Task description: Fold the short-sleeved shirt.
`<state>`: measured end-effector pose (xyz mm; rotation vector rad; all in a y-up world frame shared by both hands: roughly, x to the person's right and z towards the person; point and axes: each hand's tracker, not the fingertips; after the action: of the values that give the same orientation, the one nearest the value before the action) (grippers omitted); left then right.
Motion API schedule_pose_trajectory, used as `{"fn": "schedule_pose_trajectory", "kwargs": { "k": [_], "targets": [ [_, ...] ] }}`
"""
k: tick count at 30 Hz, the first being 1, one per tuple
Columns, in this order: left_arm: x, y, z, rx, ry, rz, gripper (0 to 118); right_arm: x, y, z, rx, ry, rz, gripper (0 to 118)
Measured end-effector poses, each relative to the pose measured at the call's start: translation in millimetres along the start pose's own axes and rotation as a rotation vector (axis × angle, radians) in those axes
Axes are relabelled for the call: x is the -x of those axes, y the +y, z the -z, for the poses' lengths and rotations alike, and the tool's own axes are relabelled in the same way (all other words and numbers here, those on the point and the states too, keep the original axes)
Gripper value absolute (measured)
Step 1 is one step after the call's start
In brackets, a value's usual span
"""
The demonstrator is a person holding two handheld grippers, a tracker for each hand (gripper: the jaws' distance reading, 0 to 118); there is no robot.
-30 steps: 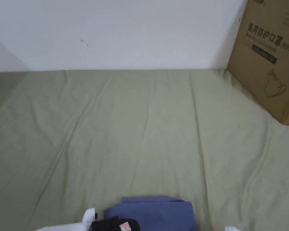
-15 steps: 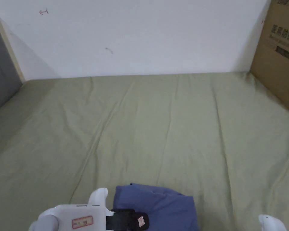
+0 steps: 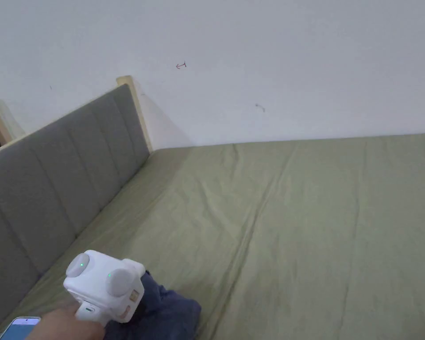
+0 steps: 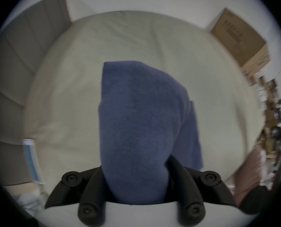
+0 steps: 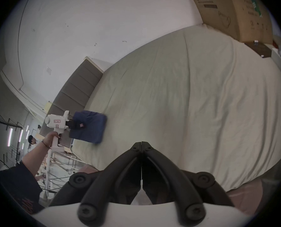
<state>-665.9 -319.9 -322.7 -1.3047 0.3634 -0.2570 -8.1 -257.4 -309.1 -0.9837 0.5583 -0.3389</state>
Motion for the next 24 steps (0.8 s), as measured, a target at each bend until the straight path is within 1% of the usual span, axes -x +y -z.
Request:
{"fn": "schedule_pose_trajectory", "kwargs": {
  "k": [3,4,5,6,7,8,9,11,14,15,16,18,20,21,22,23,24],
  "targets": [
    [1,-7,14,-0.020,0.155,0.072,16,1,0,2,0.007,-0.014,0.023,0],
    [4,-8,15,-0.025,0.170,0.071,17,2,0,3,0.008,-0.014,0.029,0],
    [6,-10,17,-0.002,0.129,0.059,24,2,0,3,0.009,-0.013,0.034,0],
    [13,-14,11,-0.016,0.119,0.038,51,3,0,4,0.012,-0.010,0.038,0],
    [20,-15,3,-0.071,0.081,0.000,80,5,1,4,0.016,-0.007,0.038,0],
    [26,-14,-5,-0.101,0.052,-0.030,103,7,1,5,0.018,-0.007,0.034,0],
    [32,-16,-12,-0.125,0.056,-0.063,109,9,2,5,0.019,-0.011,0.025,0],
    [38,-21,-33,-0.206,0.101,-0.101,108,13,3,6,0.016,-0.022,0.005,0],
    [27,-34,-60,-0.305,0.078,-0.131,108,23,5,6,-0.016,-0.044,-0.064,0],
    [18,-39,-69,-0.327,0.022,-0.157,108,24,5,5,-0.028,-0.044,-0.082,0],
    [6,-45,-78,-0.340,-0.091,-0.165,108,27,5,4,-0.037,-0.041,-0.099,0],
    [-27,-56,-96,-0.405,-0.236,-0.173,108,33,5,2,-0.060,-0.036,-0.128,0],
    [-66,-65,-118,-0.483,-0.309,-0.175,106,33,6,-2,-0.086,-0.036,-0.154,0],
    [-87,-68,-131,-0.524,-0.315,-0.172,99,36,7,-4,-0.100,-0.041,-0.171,0],
    [-109,-73,-147,-0.595,-0.293,-0.199,83,38,8,-8,-0.113,-0.050,-0.187,0],
    [-123,-79,-165,-0.682,-0.291,-0.251,46,38,10,-12,-0.131,-0.058,-0.202,0],
    [-139,-84,-187,-0.775,-0.321,-0.294,16,41,11,-20,-0.174,-0.064,-0.225,0]
  ]
}}
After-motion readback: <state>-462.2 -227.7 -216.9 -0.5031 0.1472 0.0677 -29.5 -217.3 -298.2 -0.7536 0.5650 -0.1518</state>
